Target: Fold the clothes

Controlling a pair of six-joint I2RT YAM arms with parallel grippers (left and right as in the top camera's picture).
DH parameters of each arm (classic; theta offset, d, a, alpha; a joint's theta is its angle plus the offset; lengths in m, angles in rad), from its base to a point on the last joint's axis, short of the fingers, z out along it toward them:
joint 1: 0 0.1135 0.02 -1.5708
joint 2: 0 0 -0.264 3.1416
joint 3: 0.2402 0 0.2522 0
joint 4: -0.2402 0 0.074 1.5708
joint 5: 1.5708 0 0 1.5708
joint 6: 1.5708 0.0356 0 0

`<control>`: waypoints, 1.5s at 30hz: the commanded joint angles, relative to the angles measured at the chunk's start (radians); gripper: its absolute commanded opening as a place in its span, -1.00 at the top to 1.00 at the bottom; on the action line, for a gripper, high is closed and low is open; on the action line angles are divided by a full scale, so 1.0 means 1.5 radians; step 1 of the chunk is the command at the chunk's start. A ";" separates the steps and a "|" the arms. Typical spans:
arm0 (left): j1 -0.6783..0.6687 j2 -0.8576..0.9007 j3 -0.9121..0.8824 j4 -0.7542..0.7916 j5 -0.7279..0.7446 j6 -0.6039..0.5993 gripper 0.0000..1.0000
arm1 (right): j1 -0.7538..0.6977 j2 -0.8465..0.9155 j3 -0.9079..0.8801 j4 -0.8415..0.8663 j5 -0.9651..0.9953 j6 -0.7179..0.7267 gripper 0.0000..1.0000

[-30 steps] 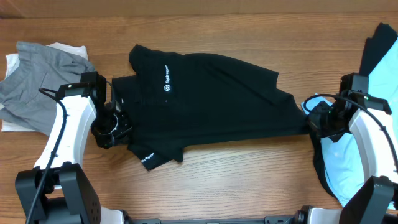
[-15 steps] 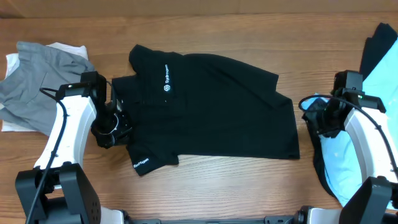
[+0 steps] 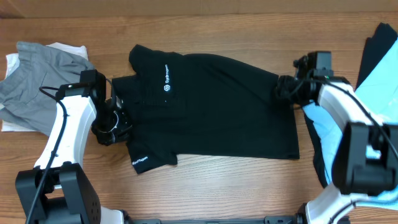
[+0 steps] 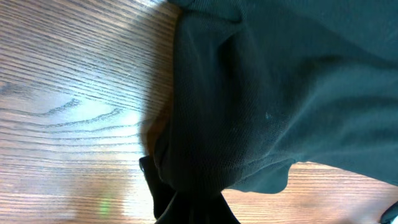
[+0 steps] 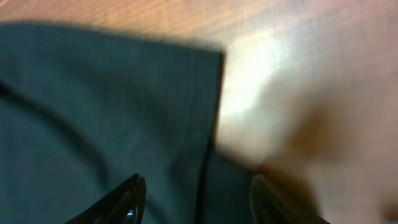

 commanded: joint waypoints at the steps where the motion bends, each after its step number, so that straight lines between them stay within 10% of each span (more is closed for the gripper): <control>1: -0.001 -0.011 0.009 0.004 0.006 0.001 0.92 | -0.002 0.070 0.084 0.031 0.010 -0.015 -0.19; 11: -0.001 -0.011 0.009 0.008 0.006 -0.003 0.92 | 0.028 0.144 0.094 0.132 0.037 -0.014 -0.19; 18: -0.001 -0.011 0.009 0.007 0.006 -0.003 0.92 | 0.034 0.149 0.094 0.125 0.046 -0.013 0.92; 35: -0.001 -0.011 0.009 0.007 0.006 -0.006 0.92 | 0.026 0.149 0.178 0.340 0.229 0.061 0.92; 36: -0.001 -0.011 0.009 0.007 0.006 -0.006 0.92 | 0.026 0.149 0.178 0.343 0.236 0.061 0.70; 37: -0.001 -0.011 0.009 0.007 0.006 -0.006 0.92 | 0.026 0.149 0.178 0.343 0.243 0.061 -0.29; 39: -0.001 -0.011 0.009 0.008 0.006 -0.006 0.92 | 0.026 0.149 0.178 0.329 0.244 0.055 -1.00; 45: -0.001 -0.011 0.009 0.007 0.006 -0.005 0.91 | 0.014 0.136 0.178 0.215 0.246 0.057 -1.00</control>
